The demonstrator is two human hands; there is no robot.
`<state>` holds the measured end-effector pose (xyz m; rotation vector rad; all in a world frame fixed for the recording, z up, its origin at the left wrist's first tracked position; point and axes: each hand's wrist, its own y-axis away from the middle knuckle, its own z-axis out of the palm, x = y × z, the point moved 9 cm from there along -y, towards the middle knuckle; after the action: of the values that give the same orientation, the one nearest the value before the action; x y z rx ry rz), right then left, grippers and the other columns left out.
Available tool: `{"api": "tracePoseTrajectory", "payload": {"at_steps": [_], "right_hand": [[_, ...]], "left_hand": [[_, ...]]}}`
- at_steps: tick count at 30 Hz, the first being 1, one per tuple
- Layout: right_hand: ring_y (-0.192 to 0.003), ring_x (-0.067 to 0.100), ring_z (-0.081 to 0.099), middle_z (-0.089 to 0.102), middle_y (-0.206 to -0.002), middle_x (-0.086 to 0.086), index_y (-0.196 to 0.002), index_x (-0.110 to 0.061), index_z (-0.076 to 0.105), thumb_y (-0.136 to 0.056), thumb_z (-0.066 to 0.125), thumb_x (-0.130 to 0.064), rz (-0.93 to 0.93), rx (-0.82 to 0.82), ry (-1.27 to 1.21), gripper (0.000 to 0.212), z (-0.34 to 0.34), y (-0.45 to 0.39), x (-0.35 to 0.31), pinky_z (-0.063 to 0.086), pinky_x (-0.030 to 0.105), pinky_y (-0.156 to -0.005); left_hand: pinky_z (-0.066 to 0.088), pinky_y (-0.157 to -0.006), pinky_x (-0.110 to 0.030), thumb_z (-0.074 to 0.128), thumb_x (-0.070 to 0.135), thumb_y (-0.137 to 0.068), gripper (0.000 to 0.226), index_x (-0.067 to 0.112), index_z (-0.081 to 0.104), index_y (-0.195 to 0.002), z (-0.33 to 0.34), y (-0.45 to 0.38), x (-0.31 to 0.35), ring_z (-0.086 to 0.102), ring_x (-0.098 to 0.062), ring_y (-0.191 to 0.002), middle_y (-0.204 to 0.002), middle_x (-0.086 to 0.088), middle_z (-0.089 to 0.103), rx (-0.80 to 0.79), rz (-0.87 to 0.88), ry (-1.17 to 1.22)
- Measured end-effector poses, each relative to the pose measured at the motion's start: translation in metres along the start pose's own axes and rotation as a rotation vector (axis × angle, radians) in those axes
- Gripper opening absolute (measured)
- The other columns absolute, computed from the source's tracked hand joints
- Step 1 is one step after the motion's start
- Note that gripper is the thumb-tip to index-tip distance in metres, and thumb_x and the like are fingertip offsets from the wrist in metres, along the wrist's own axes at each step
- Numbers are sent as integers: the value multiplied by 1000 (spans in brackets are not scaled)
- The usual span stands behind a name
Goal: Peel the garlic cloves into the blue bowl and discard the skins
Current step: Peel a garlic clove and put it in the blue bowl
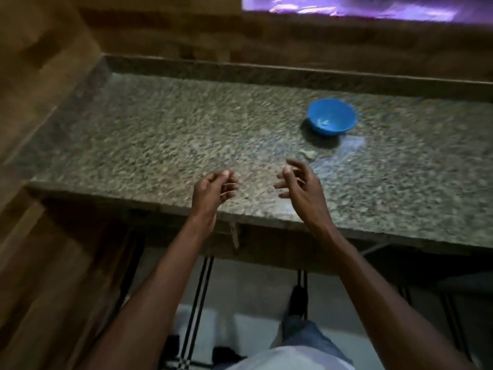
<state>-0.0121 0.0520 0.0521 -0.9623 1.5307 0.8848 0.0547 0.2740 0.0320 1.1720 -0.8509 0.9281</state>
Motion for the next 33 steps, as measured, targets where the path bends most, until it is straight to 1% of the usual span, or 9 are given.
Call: {"api": "tracePoseTrajectory", "payload": {"at_steps": [8,11,15,17,19,21,26,30,33], "right_hand": [[-88,7,73,73,-106,-2,-124,-27,65,-105,61,-31,117,139,185,19,-168,-52,74,65,37,-76],[-89,15,73,72,-103,-2,-122,-22,68,-103,64,-29,169,158,279,21,-209,-71,102,64,41,-75],[-85,15,72,74,-110,6,-127,-11,71,-101,64,-17,164,128,449,27,-235,-102,122,59,29,-73],[-90,19,72,71,-113,9,-127,-10,73,-100,64,-12,108,93,517,28,-234,-125,123,60,35,-83],[-97,22,68,64,-115,9,-126,-11,74,-100,63,-11,56,59,594,28,-227,-149,121,55,33,-90],[-96,23,63,58,-113,8,-123,-8,74,-99,64,-9,15,6,656,26,-217,-171,120,47,27,-84],[-87,32,60,57,-101,11,-102,-6,77,-90,71,0,-96,-72,863,14,-195,-192,125,53,41,-70],[-83,32,58,53,-93,7,-83,-8,62,-88,62,6,-78,-45,864,15,-194,-189,126,51,42,-67],[-79,12,64,62,-89,-1,-85,-15,65,-98,55,-2,51,68,683,21,-206,-185,115,53,31,-64]], "left_hand": [[57,-65,-20,60,9,-103,9,12,68,-99,173,-69,-53,68,-17,-79,-88,-4,71,-115,-26,-302],[56,-88,-36,70,14,-95,20,12,67,-115,200,-97,-68,66,-26,-101,-108,-5,67,-116,54,-736],[44,-99,-41,79,23,-85,51,5,60,-129,208,-118,-84,52,-33,-120,-130,-16,55,-173,175,-1318],[42,-105,-45,77,30,-87,56,10,58,-136,204,-121,-91,43,-33,-128,-139,-12,48,-192,178,-1440],[43,-107,-46,76,34,-88,58,12,56,-139,202,-121,-94,40,-31,-129,-141,-9,44,-205,189,-1448],[43,-107,-46,76,32,-88,58,12,57,-139,201,-123,-94,39,-30,-129,-141,-7,44,-218,206,-1439],[46,-104,-42,70,25,-93,39,13,62,-128,204,-138,-85,43,-25,-126,-131,-5,49,-211,224,-1374],[54,-94,-45,67,28,-92,29,14,64,-118,208,-154,-71,56,-24,-107,-112,-1,55,-213,284,-1247],[54,-91,-32,68,19,-93,33,14,60,-125,219,-164,-57,58,-16,-101,-112,2,56,-205,360,-1146]]}}
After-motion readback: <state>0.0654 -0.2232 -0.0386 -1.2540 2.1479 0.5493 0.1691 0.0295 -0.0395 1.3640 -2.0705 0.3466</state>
